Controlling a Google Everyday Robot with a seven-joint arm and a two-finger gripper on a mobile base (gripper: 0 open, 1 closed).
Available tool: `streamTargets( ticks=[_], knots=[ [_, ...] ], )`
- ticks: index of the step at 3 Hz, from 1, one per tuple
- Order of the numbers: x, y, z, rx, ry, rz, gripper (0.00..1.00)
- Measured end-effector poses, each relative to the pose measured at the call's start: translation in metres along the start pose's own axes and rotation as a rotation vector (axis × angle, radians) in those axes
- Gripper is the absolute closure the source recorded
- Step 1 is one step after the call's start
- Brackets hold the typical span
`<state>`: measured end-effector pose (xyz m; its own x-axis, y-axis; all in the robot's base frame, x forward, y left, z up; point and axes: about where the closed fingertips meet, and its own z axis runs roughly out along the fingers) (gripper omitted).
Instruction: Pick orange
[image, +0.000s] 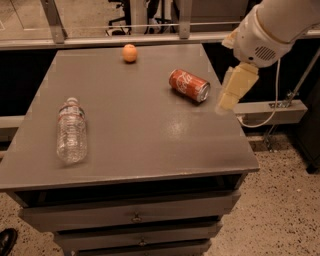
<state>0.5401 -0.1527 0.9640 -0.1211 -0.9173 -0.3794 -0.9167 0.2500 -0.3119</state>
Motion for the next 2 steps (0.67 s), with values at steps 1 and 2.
streamTargets(
  ticks=[1, 2],
  knots=[
    [-0.05, -0.0299, 0.0364, 0.005, -0.103, -0.006, 0.0],
    [-0.0501, -0.0298, 0.0364, 0.005, -0.103, -0.006, 0.0]
  ],
)
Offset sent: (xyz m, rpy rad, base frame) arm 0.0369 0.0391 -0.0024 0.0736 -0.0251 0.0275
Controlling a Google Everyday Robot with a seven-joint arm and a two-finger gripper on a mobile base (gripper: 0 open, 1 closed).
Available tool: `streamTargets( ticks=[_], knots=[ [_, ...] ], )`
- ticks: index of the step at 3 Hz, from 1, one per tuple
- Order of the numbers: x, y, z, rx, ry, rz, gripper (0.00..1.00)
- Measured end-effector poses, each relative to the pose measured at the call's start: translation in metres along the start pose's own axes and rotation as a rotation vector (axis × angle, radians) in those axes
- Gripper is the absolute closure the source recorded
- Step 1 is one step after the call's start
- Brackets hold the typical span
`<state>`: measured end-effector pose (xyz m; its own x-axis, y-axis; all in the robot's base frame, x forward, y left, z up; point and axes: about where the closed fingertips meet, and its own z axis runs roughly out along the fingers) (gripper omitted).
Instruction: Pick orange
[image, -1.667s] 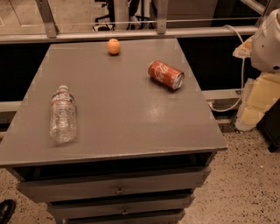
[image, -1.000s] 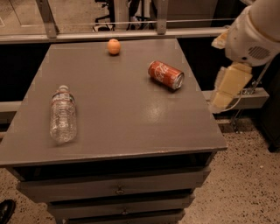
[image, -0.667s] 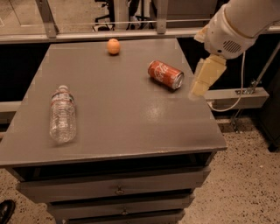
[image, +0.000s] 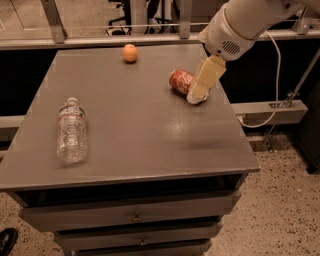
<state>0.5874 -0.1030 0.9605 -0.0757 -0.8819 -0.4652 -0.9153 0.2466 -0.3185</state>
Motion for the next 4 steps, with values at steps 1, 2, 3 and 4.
streamTargets(
  ticks=[1, 2, 3, 4],
  knots=[
    [-0.004, -0.002, 0.01, 0.009, -0.021, 0.006, 0.0],
    [-0.023, -0.028, 0.064, 0.043, -0.108, 0.081, 0.0],
    [-0.041, -0.057, 0.1, 0.078, -0.18, 0.142, 0.0],
    [-0.063, -0.087, 0.133, 0.111, -0.237, 0.196, 0.0]
  ],
)
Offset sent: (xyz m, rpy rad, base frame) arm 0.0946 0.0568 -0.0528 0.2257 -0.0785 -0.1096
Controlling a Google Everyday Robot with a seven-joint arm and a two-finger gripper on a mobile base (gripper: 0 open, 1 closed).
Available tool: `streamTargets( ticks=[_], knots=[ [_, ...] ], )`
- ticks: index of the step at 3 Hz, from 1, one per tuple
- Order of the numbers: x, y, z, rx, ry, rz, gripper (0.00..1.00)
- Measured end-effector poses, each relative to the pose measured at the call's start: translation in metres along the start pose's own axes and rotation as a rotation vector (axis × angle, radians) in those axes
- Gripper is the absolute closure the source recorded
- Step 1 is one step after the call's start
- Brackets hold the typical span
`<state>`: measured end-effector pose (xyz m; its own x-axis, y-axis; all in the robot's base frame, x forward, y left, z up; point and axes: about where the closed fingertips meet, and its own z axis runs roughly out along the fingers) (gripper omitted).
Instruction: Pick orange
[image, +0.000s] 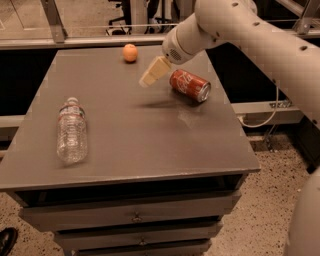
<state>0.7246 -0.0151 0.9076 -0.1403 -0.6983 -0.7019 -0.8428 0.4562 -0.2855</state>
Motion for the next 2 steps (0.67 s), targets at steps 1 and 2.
streamTargets(
  ticks=[1, 2],
  knots=[
    [-0.017, -0.025, 0.041, 0.029, -0.042, 0.055, 0.0],
    [-0.033, -0.045, 0.076, 0.039, -0.08, 0.1, 0.0]
  ],
)
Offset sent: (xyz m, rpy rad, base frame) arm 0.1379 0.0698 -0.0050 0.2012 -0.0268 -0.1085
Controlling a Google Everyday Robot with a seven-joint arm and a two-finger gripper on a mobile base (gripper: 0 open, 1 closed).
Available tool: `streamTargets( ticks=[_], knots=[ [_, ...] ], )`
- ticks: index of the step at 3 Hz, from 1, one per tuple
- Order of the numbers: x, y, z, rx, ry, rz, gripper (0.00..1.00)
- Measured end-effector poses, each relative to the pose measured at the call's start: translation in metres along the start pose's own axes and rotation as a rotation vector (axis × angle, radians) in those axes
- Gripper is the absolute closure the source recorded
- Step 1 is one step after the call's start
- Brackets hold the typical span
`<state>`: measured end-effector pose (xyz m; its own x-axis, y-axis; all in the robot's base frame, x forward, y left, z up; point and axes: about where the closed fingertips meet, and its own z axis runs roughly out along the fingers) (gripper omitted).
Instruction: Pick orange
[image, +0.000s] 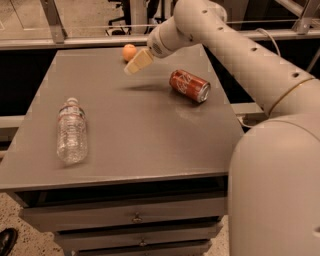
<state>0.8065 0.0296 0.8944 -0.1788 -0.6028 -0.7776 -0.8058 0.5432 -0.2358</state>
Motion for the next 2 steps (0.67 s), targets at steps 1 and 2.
streamTargets(
  ticks=[1, 2],
  knots=[
    [-0.017, -0.011, 0.032, -0.001, -0.03, 0.037, 0.0],
    [-0.03, -0.016, 0.062, -0.011, -0.043, 0.063, 0.0]
  ],
)
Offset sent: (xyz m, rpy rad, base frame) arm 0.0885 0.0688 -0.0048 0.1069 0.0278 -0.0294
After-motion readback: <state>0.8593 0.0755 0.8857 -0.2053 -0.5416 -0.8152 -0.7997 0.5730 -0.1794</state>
